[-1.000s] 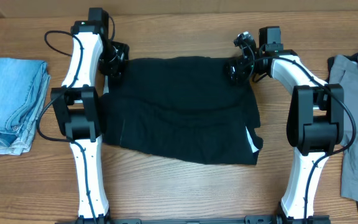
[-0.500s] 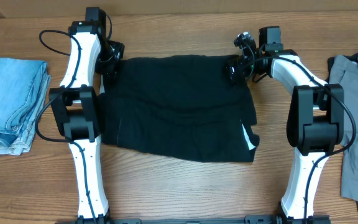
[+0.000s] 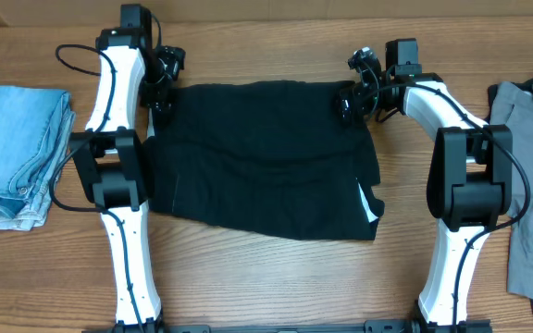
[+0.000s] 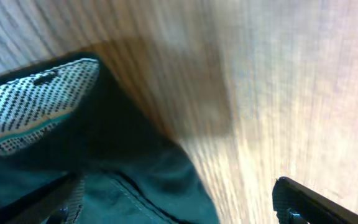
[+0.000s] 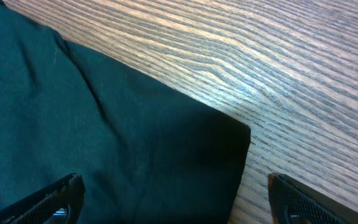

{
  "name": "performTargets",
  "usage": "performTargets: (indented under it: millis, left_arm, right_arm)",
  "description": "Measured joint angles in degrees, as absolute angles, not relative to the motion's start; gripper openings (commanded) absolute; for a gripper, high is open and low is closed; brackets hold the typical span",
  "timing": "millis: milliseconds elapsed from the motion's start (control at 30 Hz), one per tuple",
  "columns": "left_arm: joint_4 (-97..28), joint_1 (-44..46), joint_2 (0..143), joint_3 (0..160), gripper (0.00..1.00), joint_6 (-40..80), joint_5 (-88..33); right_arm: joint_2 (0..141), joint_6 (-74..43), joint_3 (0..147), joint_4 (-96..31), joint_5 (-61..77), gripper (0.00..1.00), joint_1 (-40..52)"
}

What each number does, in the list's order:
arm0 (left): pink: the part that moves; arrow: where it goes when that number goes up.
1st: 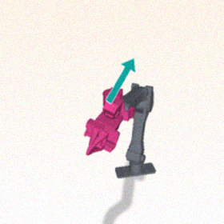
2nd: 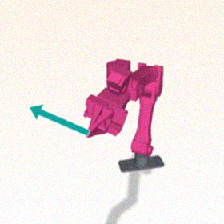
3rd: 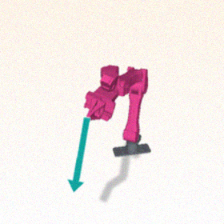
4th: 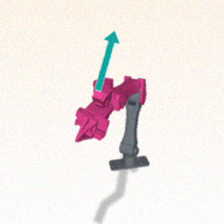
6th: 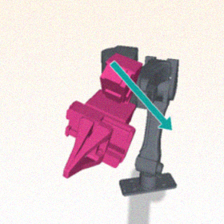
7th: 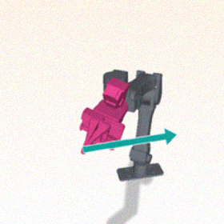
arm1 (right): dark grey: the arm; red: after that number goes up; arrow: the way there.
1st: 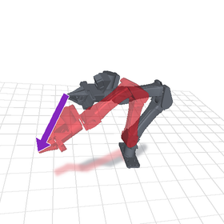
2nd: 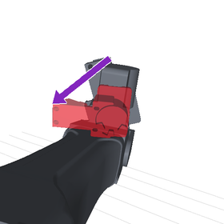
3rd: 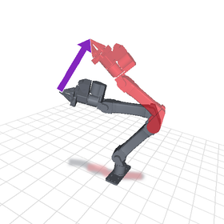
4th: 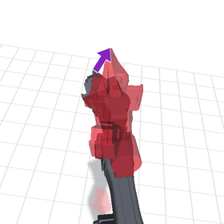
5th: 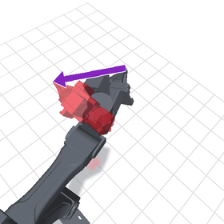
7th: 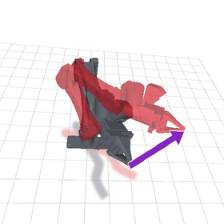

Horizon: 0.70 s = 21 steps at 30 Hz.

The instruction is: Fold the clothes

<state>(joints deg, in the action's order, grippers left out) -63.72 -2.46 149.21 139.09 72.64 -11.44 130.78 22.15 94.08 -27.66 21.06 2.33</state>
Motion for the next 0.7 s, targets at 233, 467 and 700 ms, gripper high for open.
performTargets:
  millis: [233,467,700]
  left_arm:
    - [-66.1,-2.5,149.2,142.0,1.0,71.8,-10.4]
    - [-66.0,-2.7,149.3,140.9,0.99,71.8,-2.6]
    - [-61.8,-2.7,149.3,138.0,0.85,71.6,-1.3]
  right_arm:
    - [130.8,22.2,94.1,-27.6,21.1,1.0,2.3]
    - [130.8,22.2,94.1,-27.7,21.1,1.0,2.3]
    - [130.8,22.2,94.1,-27.8,21.0,1.0,2.3]
